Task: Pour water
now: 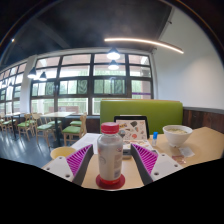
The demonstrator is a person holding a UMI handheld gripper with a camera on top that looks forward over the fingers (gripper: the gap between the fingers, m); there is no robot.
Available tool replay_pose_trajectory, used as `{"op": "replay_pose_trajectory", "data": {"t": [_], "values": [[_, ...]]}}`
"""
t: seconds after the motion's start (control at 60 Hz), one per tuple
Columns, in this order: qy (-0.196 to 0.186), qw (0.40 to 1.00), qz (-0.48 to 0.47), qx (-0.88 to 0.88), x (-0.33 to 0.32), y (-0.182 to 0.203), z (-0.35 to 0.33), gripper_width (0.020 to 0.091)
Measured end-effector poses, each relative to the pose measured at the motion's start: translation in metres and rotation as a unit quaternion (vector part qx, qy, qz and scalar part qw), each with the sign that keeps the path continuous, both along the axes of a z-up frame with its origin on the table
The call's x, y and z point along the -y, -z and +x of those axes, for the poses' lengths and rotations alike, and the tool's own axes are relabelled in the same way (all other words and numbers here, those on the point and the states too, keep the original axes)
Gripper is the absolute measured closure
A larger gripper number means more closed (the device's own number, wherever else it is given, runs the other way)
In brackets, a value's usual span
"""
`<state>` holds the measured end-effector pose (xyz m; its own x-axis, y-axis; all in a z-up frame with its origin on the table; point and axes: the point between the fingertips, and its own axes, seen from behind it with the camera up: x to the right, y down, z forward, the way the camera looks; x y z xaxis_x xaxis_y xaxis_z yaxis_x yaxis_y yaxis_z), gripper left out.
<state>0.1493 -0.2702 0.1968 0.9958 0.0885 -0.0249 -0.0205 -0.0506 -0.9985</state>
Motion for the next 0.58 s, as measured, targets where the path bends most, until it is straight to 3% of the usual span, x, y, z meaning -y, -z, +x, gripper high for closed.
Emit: {"op": "replay_pose_trajectory", "data": {"t": [0.15,0.267,0.483,0.583], "values": [[0.006,1.0,0.008,0.015,0.111,-0.035,0.037,0.0279],[-0.021,1.0,0.022,0.0,0.217,-0.058,0.047,0.0277],[-0.057,0.998,0.017,-0.029,0.393,-0.045,0.059,0.0276],[-0.057,0.997,0.013,-0.04,0.452,-0.038,0.075,0.0277]]}}
